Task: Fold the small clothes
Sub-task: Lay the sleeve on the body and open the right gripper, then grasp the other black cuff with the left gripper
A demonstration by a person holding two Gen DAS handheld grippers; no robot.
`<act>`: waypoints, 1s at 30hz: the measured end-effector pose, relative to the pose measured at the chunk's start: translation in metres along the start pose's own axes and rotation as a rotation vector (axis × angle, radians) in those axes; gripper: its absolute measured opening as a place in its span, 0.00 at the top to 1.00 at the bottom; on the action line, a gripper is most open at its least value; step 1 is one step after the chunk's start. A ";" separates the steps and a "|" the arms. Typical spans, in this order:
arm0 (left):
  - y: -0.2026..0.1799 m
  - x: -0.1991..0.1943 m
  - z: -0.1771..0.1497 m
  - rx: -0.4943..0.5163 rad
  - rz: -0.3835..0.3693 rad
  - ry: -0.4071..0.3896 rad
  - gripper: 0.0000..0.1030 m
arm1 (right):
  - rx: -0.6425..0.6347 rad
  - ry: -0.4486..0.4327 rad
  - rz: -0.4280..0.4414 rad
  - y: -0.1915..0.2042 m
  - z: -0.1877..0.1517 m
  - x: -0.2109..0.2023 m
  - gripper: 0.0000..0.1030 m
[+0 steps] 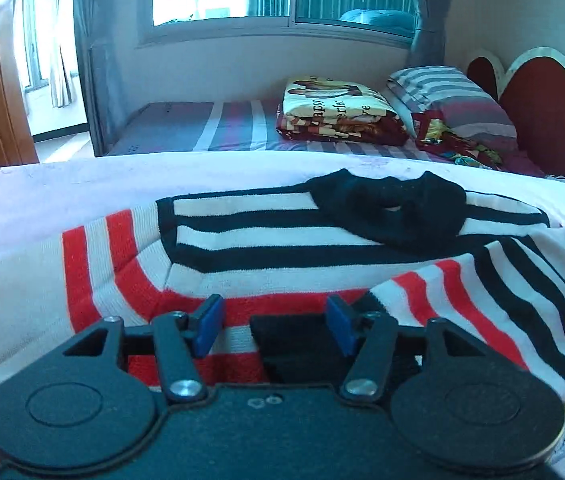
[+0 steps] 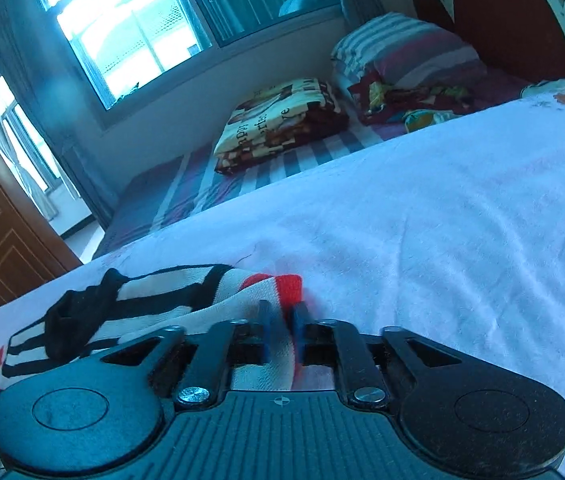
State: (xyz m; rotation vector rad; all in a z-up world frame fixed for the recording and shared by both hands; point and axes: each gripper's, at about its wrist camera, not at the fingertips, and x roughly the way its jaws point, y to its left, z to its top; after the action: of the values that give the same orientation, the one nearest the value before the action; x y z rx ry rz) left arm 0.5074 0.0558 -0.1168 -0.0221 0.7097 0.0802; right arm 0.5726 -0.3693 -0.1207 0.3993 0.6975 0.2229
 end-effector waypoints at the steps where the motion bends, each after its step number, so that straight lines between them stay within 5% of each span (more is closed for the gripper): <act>1: 0.000 0.001 -0.001 -0.007 0.004 0.000 0.45 | -0.006 -0.015 0.002 0.001 -0.001 -0.002 0.43; 3: 0.000 0.002 -0.002 -0.018 0.008 -0.002 0.44 | -0.015 -0.022 0.025 0.003 -0.004 -0.002 0.44; 5: -0.002 0.003 -0.002 -0.008 0.015 -0.003 0.44 | -0.042 -0.010 0.030 0.006 -0.004 0.002 0.76; 8: -0.003 0.003 -0.002 -0.004 0.017 -0.003 0.44 | -0.066 -0.018 0.027 0.009 -0.004 0.002 0.90; 11: -0.007 0.004 -0.002 0.022 0.033 -0.001 0.44 | -0.122 -0.016 -0.073 0.010 -0.010 0.008 0.90; 15: -0.012 0.006 0.000 0.054 0.055 0.003 0.42 | -0.098 0.005 -0.078 0.011 -0.007 0.008 0.90; 18: -0.008 -0.001 0.002 0.039 0.069 -0.002 0.40 | -0.109 -0.049 -0.104 0.020 -0.009 -0.018 0.77; 20: -0.013 -0.024 0.001 0.058 0.095 -0.085 0.39 | -0.139 -0.078 -0.063 0.030 -0.018 -0.044 0.77; 24: -0.034 -0.059 -0.013 0.074 -0.006 -0.145 0.40 | -0.227 -0.058 -0.005 0.059 -0.055 -0.078 0.77; 28: -0.058 -0.032 -0.035 0.141 -0.048 -0.003 0.39 | -0.282 0.041 -0.076 0.076 -0.095 -0.066 0.77; 30: -0.058 -0.032 -0.037 0.143 -0.055 -0.030 0.37 | -0.305 0.019 -0.109 0.084 -0.101 -0.067 0.77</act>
State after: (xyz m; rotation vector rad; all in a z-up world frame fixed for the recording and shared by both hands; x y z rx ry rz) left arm 0.4643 -0.0055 -0.1243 0.0964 0.6829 -0.0233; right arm 0.4501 -0.2875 -0.1163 0.0675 0.6892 0.2265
